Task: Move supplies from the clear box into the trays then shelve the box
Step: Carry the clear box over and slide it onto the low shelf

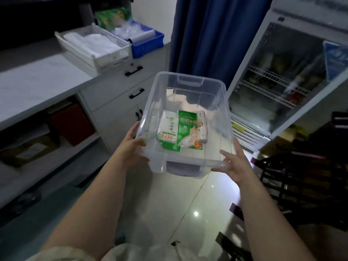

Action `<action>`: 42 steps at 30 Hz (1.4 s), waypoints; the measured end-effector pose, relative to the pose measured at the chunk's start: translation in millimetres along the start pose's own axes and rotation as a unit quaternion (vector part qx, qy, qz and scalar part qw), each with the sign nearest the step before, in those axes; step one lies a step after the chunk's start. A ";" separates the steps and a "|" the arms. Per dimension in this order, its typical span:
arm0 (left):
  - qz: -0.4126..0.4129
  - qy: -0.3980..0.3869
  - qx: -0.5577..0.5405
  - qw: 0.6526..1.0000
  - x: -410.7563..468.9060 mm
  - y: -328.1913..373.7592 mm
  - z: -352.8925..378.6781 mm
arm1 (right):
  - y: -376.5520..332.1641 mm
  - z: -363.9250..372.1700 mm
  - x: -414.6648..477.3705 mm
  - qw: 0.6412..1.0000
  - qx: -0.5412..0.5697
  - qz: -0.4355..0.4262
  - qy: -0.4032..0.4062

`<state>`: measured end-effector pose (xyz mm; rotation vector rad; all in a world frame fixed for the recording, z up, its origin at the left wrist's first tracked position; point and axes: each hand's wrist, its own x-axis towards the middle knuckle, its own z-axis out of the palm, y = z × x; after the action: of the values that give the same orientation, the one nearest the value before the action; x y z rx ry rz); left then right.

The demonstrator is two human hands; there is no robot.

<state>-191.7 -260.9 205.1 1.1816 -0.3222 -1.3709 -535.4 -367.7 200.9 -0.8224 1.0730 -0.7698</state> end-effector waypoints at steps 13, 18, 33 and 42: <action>0.032 -0.066 0.061 0.995 248.6 86.5 89.7 | -140.9 -11.4 255.1 0.999 0.013 -0.027 -0.012; 0.024 -0.067 0.064 0.995 374.3 150.1 119.6 | -205.8 15.1 379.9 0.999 0.017 -0.031 -0.003; 0.121 0.004 -0.011 0.993 703.9 299.9 240.7 | -437.1 40.8 758.4 0.995 -0.036 -0.066 -0.061; 0.148 0.150 -0.062 0.975 844.7 394.0 257.6 | -538.9 125.7 981.0 0.977 -0.073 -0.038 -0.195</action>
<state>53.9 -1194.7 258.3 1.1635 -0.1846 -0.9249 -204.6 -1441.8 275.3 -1.0943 0.7544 -0.5655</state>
